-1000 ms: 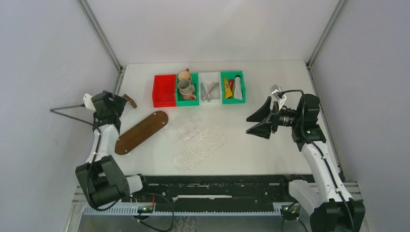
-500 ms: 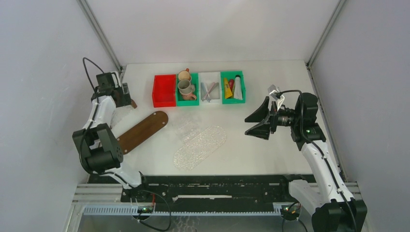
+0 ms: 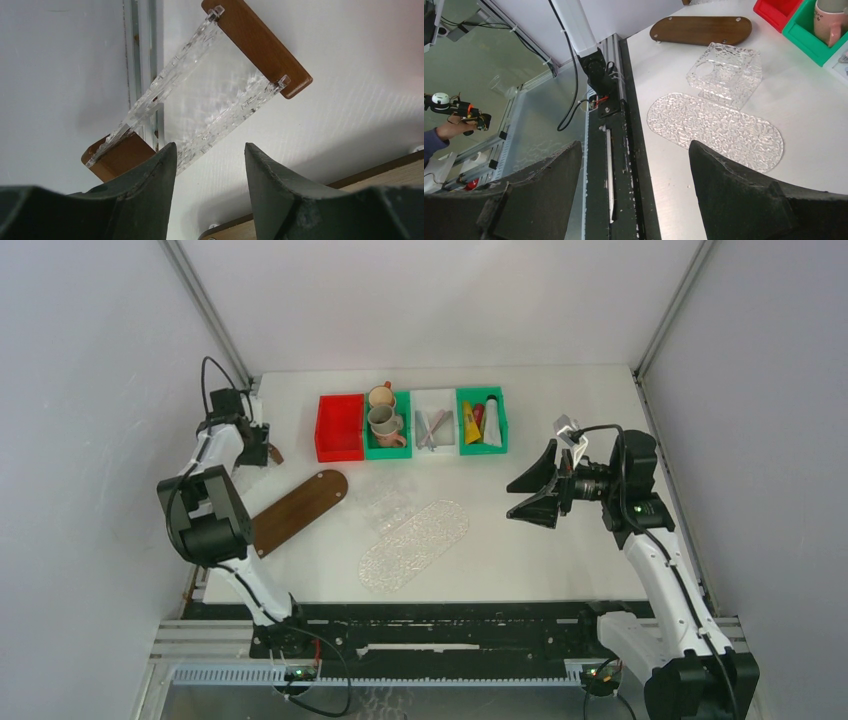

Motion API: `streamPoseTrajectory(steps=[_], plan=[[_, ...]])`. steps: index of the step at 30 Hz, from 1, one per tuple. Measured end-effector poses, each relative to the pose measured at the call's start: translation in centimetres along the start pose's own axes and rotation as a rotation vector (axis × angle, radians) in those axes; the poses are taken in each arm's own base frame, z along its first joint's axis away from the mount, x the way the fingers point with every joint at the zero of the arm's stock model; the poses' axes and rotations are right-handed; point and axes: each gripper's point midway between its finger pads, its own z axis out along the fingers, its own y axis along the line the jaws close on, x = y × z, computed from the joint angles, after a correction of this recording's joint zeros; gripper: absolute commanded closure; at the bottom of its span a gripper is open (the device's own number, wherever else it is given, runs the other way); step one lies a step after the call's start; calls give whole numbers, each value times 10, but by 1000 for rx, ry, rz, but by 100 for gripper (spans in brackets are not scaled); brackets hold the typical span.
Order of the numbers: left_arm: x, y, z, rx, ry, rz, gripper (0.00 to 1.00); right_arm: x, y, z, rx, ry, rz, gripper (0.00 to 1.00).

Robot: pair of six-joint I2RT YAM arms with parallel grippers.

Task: Prepare toiletry sets of a toothbrush and toothpaste on the tray
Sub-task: Place the toothpaste holder at the center of the board, then pick up the toothpaste holder from the center of the board.

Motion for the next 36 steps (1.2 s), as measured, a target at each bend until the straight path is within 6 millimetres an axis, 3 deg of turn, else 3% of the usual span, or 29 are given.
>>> streamPoseTrajectory(steps=[9,14,21,30,36], plan=[[11,-4,13,17,44,45,62,1,-1,0,1,2,2,13],[12,-6,16,21,50,61,80,1,-2,0,1,2,0,13],[7,-14,15,15,43,105,99,0,-3,-1,8,-2,-1,14],[3,-16,12,-3,28,127,100,0,-3,-2,13,-5,-4,14],[-17,-17,-24,-32,-73,136,100,-1,-2,-2,12,-5,-8,14]])
